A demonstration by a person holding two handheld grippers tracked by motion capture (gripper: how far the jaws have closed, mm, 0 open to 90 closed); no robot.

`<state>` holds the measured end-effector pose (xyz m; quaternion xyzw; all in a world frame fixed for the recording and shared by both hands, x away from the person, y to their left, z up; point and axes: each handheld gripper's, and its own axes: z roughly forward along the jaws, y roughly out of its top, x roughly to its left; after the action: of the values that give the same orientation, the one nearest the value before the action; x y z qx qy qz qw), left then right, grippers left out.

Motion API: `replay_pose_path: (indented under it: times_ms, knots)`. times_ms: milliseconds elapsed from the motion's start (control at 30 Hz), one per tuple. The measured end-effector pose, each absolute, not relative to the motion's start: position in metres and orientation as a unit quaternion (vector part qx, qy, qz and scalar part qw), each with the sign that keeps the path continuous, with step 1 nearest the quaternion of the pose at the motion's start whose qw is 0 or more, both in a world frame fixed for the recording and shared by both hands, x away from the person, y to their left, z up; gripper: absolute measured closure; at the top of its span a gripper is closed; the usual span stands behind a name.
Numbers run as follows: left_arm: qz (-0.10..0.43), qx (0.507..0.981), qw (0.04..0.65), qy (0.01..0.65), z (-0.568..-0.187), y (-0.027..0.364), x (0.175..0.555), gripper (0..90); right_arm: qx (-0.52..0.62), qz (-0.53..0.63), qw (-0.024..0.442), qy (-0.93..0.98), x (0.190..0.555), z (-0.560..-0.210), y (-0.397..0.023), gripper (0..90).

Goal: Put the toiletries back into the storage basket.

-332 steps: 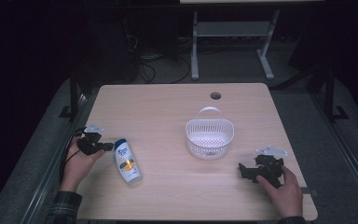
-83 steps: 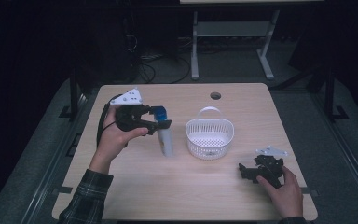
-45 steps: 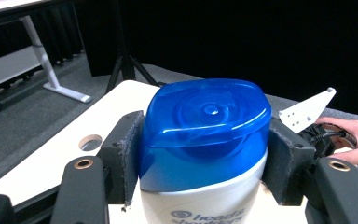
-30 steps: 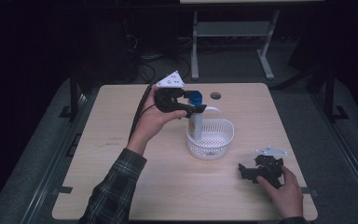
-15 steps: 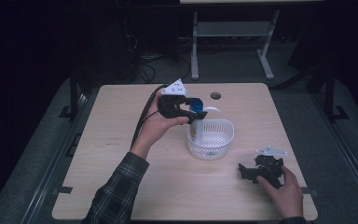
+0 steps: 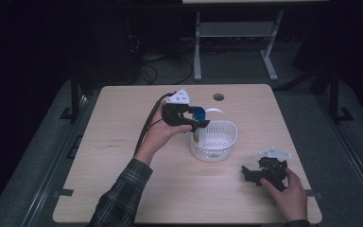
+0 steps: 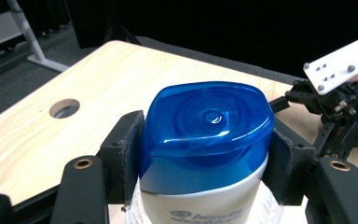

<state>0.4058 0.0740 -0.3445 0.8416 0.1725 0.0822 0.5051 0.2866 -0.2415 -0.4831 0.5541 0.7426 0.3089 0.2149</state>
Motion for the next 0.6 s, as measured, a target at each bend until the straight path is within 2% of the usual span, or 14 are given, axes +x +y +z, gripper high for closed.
replay_pose_path:
  times_ms: [600]
  knots:
    - [0.079, 0.853, 0.485, 0.176, -0.366, 0.072, 0.404, 37.2, 0.553, 0.309, 0.215, 0.743, 0.287, -0.483, -0.242, 0.0]
